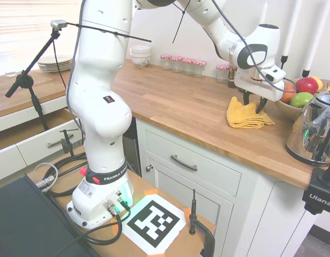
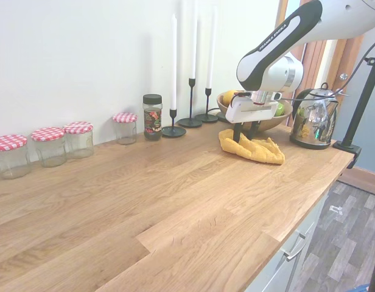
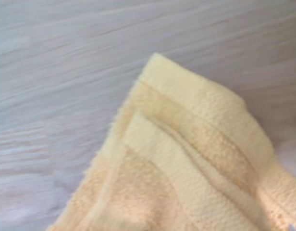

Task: Wipe the counter

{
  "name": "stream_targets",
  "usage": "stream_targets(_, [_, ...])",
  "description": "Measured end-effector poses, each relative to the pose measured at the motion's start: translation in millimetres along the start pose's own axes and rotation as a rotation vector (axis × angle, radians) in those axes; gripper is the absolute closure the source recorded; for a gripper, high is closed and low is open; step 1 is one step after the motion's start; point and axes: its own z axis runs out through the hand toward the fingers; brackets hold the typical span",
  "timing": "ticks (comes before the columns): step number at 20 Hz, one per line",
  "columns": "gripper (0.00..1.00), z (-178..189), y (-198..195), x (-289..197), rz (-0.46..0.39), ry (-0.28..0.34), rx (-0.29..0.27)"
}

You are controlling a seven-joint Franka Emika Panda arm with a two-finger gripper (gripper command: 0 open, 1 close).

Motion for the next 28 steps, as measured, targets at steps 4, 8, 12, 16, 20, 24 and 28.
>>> stream_targets(4, [1.00,0.0,3.7,2.5,0.007,0.011,0.002])
stream_targets(8, [1.00,-0.7,5.8,3.4,0.009,0.021,0.005])
stream_targets(12, [1.00,-1.3,5.7,2.8,0.005,0.028,0.006])
stream_targets(16, [1.00,-1.6,4.9,-0.2,-0.004,0.044,0.003])
stream_targets(20, [1.00,-1.5,3.6,-3.9,-0.010,0.058,0.001])
stream_targets(24, [1.00,-2.0,-1.0,-13.5,-0.021,0.072,-0.004])
stream_targets(28, [1.00,-1.9,-15.2,-35.9,-0.042,0.072,-0.012])
